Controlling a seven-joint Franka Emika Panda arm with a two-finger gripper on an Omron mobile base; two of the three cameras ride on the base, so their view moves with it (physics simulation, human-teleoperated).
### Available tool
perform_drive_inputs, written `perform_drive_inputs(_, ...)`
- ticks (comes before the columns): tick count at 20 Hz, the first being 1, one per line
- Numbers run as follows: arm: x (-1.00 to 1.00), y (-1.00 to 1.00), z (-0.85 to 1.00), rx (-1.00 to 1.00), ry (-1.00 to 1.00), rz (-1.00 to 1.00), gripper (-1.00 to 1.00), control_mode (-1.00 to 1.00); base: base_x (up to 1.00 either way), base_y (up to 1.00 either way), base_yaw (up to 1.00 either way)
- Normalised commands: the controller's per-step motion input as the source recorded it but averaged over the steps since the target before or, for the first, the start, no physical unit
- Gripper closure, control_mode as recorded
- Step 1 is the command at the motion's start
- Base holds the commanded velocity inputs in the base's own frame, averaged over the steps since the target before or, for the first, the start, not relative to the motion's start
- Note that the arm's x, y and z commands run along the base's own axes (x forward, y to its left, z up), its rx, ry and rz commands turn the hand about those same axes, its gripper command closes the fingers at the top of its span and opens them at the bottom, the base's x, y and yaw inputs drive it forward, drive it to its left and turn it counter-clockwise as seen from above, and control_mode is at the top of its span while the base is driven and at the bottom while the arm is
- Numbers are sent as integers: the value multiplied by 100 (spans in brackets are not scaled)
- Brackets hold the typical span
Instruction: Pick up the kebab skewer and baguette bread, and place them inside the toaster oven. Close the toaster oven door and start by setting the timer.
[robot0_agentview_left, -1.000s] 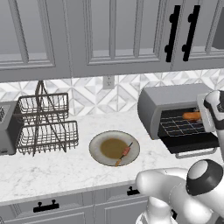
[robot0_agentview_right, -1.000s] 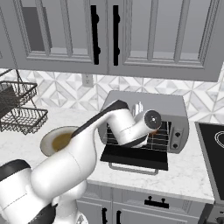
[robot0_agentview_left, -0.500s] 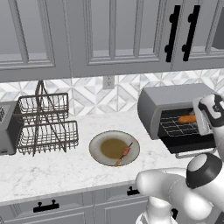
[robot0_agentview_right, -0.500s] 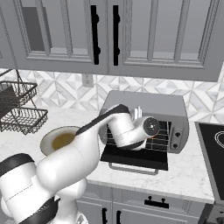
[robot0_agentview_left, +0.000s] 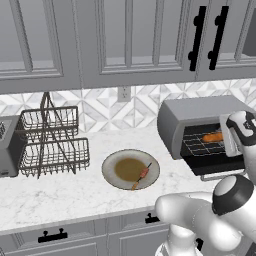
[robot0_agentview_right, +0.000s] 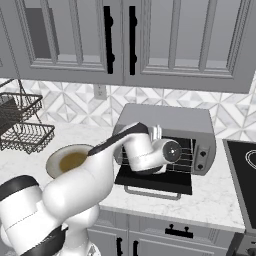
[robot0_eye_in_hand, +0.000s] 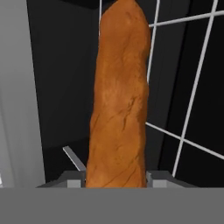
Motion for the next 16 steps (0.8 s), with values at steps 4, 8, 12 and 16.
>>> perform_drive_inputs(4,10,0,0,0,0,0,-100,-100,0,0,0)
perform_drive_inputs(8,5,0,-1,0,0,0,-100,-100,0,0,0)
perform_drive_inputs(12,0,0,-5,0,0,0,-100,-100,0,0,0)
perform_drive_inputs(16,0,0,-3,0,0,0,-100,-100,0,0,0)
